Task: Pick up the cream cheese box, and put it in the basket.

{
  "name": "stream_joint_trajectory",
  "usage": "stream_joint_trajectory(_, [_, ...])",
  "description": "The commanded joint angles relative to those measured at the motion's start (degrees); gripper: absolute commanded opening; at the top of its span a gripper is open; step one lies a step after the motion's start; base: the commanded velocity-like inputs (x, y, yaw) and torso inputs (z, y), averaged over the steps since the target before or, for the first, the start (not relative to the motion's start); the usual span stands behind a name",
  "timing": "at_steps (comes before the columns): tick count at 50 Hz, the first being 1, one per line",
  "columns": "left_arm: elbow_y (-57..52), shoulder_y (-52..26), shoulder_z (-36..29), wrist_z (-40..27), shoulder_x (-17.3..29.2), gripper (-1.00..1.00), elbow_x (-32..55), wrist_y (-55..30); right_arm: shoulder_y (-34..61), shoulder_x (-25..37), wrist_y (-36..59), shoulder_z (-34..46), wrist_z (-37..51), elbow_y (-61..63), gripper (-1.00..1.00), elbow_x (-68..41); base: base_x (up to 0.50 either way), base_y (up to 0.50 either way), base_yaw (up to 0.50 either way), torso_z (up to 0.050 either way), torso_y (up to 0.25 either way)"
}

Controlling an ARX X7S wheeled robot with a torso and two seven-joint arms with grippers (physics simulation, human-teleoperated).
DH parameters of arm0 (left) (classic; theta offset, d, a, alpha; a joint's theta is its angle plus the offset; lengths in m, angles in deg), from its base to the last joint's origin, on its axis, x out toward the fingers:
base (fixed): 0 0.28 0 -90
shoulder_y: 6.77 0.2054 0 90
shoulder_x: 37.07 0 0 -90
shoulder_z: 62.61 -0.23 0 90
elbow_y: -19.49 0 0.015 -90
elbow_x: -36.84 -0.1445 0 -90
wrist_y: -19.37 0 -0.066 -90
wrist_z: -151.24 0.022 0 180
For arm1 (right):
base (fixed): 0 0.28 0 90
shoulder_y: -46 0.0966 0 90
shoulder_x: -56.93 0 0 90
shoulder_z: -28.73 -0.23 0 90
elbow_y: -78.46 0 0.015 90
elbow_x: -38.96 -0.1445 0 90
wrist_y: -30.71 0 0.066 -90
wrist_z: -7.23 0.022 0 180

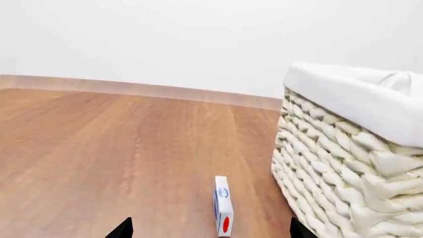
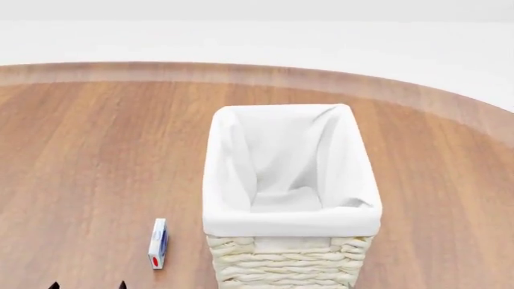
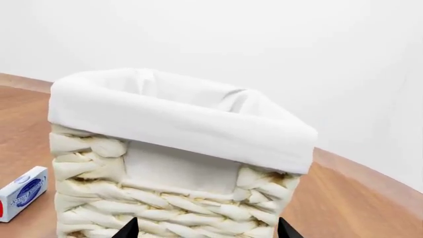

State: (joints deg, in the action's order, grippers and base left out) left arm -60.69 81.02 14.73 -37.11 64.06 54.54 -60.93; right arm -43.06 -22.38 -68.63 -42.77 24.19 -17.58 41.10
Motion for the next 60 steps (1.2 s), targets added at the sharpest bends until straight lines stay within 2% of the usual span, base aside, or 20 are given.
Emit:
stream_joint_trajectory(1, [-0.1,-0.1,-0.1,-0.3,0.2,1.00,0.4,0.3,0.2,0.2,-0.1,0.4,0.4,-0.3,1.00,-0.1,0.00,0.00,0.00,0.000,0.000])
stream_joint_trajectory(50, [0.4,-0.6,-1.7,-2.8,0.8,1.00,-1.3,0.9,1.2,0.9,-1.8,2.0,1.7,-2.5,1.00,-0.7,0.00,0.00,0.00,0.000,0.000])
stream_joint_trajectory(60, [0.8,-1.0,-1.2,-3.2,0.9,1.00,-0.1,0.3,1.4,1.0,-2.0,2.3,2.0,-2.8,1.00,-0.7,0.00,0.00,0.00,0.000,-0.250])
